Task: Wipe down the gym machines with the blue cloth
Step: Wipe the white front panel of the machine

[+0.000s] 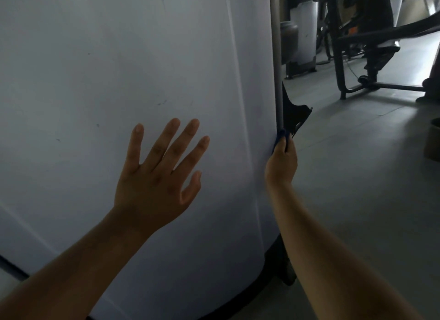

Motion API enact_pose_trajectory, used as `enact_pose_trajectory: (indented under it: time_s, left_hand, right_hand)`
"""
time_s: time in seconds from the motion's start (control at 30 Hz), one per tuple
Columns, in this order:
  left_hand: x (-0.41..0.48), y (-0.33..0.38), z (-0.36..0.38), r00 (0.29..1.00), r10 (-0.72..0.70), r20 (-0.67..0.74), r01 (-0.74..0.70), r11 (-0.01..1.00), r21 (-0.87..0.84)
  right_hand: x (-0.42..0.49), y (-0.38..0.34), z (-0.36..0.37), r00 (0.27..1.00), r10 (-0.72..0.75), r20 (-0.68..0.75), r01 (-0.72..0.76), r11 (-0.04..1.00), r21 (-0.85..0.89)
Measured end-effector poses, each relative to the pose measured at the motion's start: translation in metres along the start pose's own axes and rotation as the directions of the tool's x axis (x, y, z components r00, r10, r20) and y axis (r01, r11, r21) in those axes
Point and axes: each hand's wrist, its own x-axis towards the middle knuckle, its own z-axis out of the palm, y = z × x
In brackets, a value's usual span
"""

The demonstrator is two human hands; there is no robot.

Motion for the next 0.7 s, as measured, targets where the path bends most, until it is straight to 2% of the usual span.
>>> enact_pose_trajectory:
  time_s: [0.07, 0.13, 0.3, 0.4, 0.6, 0.7]
  left_hand:
    - [0.000, 0.000, 0.001, 1.000, -0.003, -0.008, 0.003, 1.000, 0.006]
    - [0.001, 0.001, 0.001, 1.000, -0.006, -0.010, 0.006, 1.000, 0.005]
    - [0.001, 0.002, 0.003, 1.000, -0.004, -0.013, 0.004, 1.000, 0.021]
    - [0.000, 0.002, 0.004, 1.000, -0.005, -0.024, 0.005, 1.000, 0.027]
    - [-0.001, 0.001, 0.005, 0.999, -0.010, -0.031, 0.011, 0.999, 0.039]
    - [-0.001, 0.002, 0.005, 1.000, -0.008, -0.029, 0.010, 0.999, 0.048]
  right_hand:
    - [-0.013, 0.021, -0.010, 0.997, 0.073, 0.000, -0.073, 0.997, -0.033]
    - [-0.017, 0.024, -0.014, 0.997, 0.081, -0.004, -0.081, 0.994, -0.069]
    - [-0.012, -0.040, 0.010, 0.994, -0.105, 0.004, 0.105, 0.992, 0.064]
    - [-0.013, -0.049, 0.014, 0.988, -0.152, -0.001, 0.151, 0.982, 0.114]
    - [-0.058, 0.020, -0.001, 1.000, -0.014, -0.001, 0.014, 0.999, 0.050]
    - [-0.064, 0.006, 0.002, 0.998, -0.062, 0.004, 0.062, 0.996, 0.069]
